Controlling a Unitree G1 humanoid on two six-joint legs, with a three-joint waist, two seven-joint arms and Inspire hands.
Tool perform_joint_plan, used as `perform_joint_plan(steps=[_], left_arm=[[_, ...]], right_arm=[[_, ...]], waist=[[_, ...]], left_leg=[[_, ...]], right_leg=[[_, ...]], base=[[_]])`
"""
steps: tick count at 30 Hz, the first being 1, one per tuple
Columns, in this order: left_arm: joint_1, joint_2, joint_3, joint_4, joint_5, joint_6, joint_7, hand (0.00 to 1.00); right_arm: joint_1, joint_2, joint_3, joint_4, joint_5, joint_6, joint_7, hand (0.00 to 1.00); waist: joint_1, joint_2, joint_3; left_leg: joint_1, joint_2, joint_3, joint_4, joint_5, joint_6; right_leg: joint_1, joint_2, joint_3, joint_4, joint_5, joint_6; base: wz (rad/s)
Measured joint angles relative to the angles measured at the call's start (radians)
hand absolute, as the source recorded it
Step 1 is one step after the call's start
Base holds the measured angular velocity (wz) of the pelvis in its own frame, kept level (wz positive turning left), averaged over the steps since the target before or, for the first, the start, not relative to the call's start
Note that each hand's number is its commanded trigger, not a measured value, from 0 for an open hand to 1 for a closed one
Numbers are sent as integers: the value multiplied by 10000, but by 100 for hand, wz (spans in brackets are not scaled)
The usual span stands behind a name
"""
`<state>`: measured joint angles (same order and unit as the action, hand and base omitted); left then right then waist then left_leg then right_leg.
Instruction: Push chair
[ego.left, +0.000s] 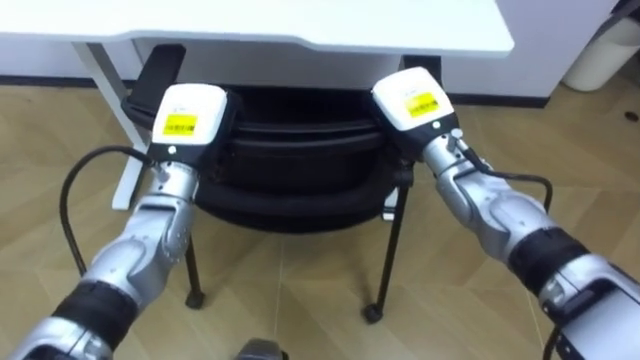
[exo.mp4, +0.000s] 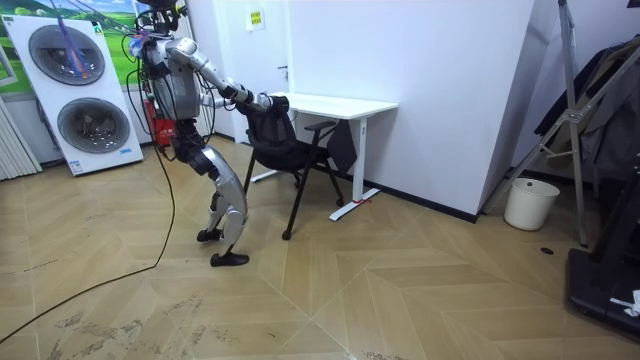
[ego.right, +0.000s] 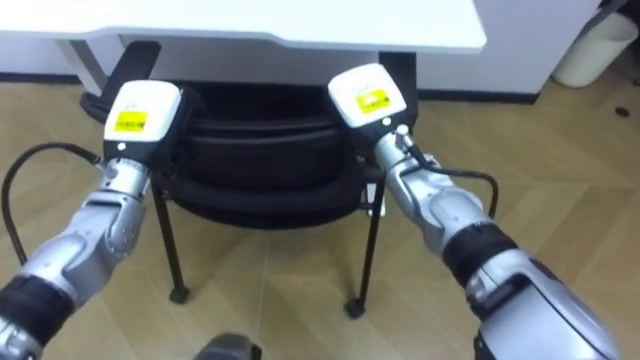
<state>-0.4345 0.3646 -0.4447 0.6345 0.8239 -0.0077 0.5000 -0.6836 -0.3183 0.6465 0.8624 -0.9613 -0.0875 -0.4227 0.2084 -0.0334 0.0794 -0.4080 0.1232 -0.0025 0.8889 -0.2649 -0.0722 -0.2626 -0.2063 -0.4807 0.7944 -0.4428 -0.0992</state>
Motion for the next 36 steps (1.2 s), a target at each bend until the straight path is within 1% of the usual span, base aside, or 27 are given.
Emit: perform_joint_plan(steps=[1,2,3,4,6,7,9,10,11,12,13,15,17,19,20,21,22,23,24,25,26,29,31,32,34,35,36], left_arm=[[-20,7,2,-9,-2,-6,-5,100],[-93,5,10,-11,-2,-29,-6,100],[-144,2,34,-9,-20,-30,-5,100],[-182,2,42,-10,-33,-25,-1,100],[-304,-50,69,39,-69,32,-12,100],[-325,-93,71,35,-69,59,-29,100],[-326,-127,72,12,-70,77,-58,100],[-327,-124,80,-16,-70,77,-81,100],[-328,-122,85,-38,-70,79,-100,100],[-328,-120,88,-71,-69,85,-110,90],[-335,-120,88,-74,-66,86,-110,0],[-313,-127,85,-75,-44,102,-168,0],[-312,-125,86,-127,-28,152,-371,0],[-289,-274,120,-271,-38,416,-797,0],[-274,-325,175,-341,-42,470,-931,0],[-257,-446,288,-373,-46,515,-1113,0],[-243,-494,344,-374,-51,516,-1187,0],[-176,-612,490,-401,-55,517,-1328,0],[-23,-649,627,-612,-72,520,-1472,0],[118,-670,698,-744,-108,502,-1585,0],[155,-678,709,-780,-184,502,-1608,0],[183,-625,716,-935,-373,516,-1861,0],[182,-526,737,-1089,-481,512,-2048,0],[182,-418,746,-1217,-478,522,-2195,0],[171,-281,762,-1504,-479,528,-2398,0],[151,-87,765,-1992,-454,532,-2657,0],[105,185,764,-2665,-401,529,-2986,0]], right_arm=[[-18,-10,-3,-13,3,0,-15,100],[-78,-25,-25,-16,2,4,-29,100],[-170,-31,-24,21,3,10,-47,100],[-229,-37,-22,48,5,7,-80,100],[-472,-17,-12,326,-49,-34,-245,100],[-510,-29,-14,361,-82,-37,-246,100],[-509,-83,-13,330,-151,-48,-248,100],[-509,-102,-14,308,-178,-48,-269,76],[-509,-109,-14,308,-185,-47,-293,56],[-508,-126,-14,297,-194,-48,-329,0],[-508,-145,-15,274,-195,-48,-329,0],[-481,-120,-36,250,-184,9,-242,0],[-477,-61,-192,228,6,40,127,0],[-408,66,-420,222,634,244,826,0],[-398,66,-445,216,741,256,962,0],[-395,64,-521,216,959,300,1197,0],[-394,65,-527,216,1024,351,1292,0],[-382,66,-529,215,1096,393,1479,0],[-379,66,-537,196,1096,411,1631,0],[-350,74,-538,196,1096,415,1765,0],[-345,73,-538,197,1095,414,1835,0],[-308,52,-562,84,1134,434,1934,0],[-308,24,-703,-229,1132,372,1980,0],[-309,-79,-898,-495,1127,302,1994,0],[-310,-551,-1053,-1014,1130,148,2012,0],[-309,-1017,-1138,-1339,1089,21,2055,0],[-309,-1523,-1273,-1621,1031,-30,2089,0]], waist=[[2,4,-4],[-25,6,-7],[-1,-3,-13],[-30,-6,-12],[-59,1,-16],[-57,2,-13],[-65,-1,-18],[-64,0,-22],[-81,-7,-26],[-103,-28,-39],[-118,-30,-44],[-142,-18,-57],[-149,-31,-91],[-149,-40,-229],[-149,-49,-262],[-132,-60,-301],[-122,-65,-323],[-125,-62,-359],[-122,-86,-393],[-147,-137,-436],[-137,-145,-438],[-172,-218,-489],[-313,-218,-498],[-426,-229,-505],[-528,-243,-510],[-519,-244,-511],[-529,-247,-514]], left_leg=[[44,-23,4,-133,-80,-25],[108,-131,-54,-410,-228,-64],[196,-156,-31,-811,-338,-108],[218,-182,-10,-1015,-348,-117],[421,-321,-14,-1931,-341,-123],[514,-365,-15,-2300,-277,-211],[593,-495,-88,-2742,-53,-160],[638,-531,-68,-3016,86,-117],[663,-552,-63,-3159,159,-98],[715,-604,-65,-3438,305,-57],[731,-629,-63,-3556,360,-43],[902,-668,8,-3971,557,39],[1059,-667,36,-4258,656,76],[1244,-657,67,-4518,756,135],[1280,-660,85,-4574,779,151],[1422,-668,130,-4695,828,183],[1483,-672,155,-4758,861,203],[1605,-672,168,-4878,899,232],[1731,-674,233,-4996,928,263],[1893,-682,305,-5125,947,289],[1967,-680,329,-5178,950,293],[2129,-684,382,-5315,963,315],[2132,-654,380,-5363,983,337],[2134,-662,363,-5401,1015,355],[2229,-682,358,-5494,1113,403],[2271,-659,386,-5506,1119,411],[2287,-658,391,-5505,1133,434]], right_leg=[[-31,11,1,-13,14,-13],[-139,19,5,-19,38,-27],[-271,-1,15,-40,98,-39],[-346,-22,14,-68,149,-39],[-584,-33,79,-328,431,-37],[-612,-17,95,-527,578,-18],[-615,10,110,-904,825,74],[-610,51,116,-1172,1005,118],[-604,67,116,-1308,1098,128],[-592,85,109,-1546,1300,111],[-582,88,102,-1646,1380,122],[-427,146,119,-2064,1654,182],[-268,226,109,-2405,1838,224],[-61,333,106,-2807,2057,284],[-30,338,108,-2868,2092,303],[57,353,134,-3006,2169,337],[101,363,153,-3073,2209,356],[243,411,174,-3253,2293,389],[334,421,200,-3338,2347,420],[422,463,346,-3462,2390,458],[483,496,420,-3513,2415,475],[610,595,617,-3729,2510,538],[681,698,641,-3909,2641,550],[704,730,683,-3996,2708,566],[772,865,855,-4186,2888,597],[867,911,901,-4369,3008,607],[943,968,911,-4498,3092,627]], base=[[3],[0],[0],[0],[-4],[-9],[-5],[-5],[0],[0],[0],[-2],[-3],[-4],[-5],[-4],[-4],[-5],[-8],[-11],[-11],[-6],[0],[0],[0],[-5],[-7]])
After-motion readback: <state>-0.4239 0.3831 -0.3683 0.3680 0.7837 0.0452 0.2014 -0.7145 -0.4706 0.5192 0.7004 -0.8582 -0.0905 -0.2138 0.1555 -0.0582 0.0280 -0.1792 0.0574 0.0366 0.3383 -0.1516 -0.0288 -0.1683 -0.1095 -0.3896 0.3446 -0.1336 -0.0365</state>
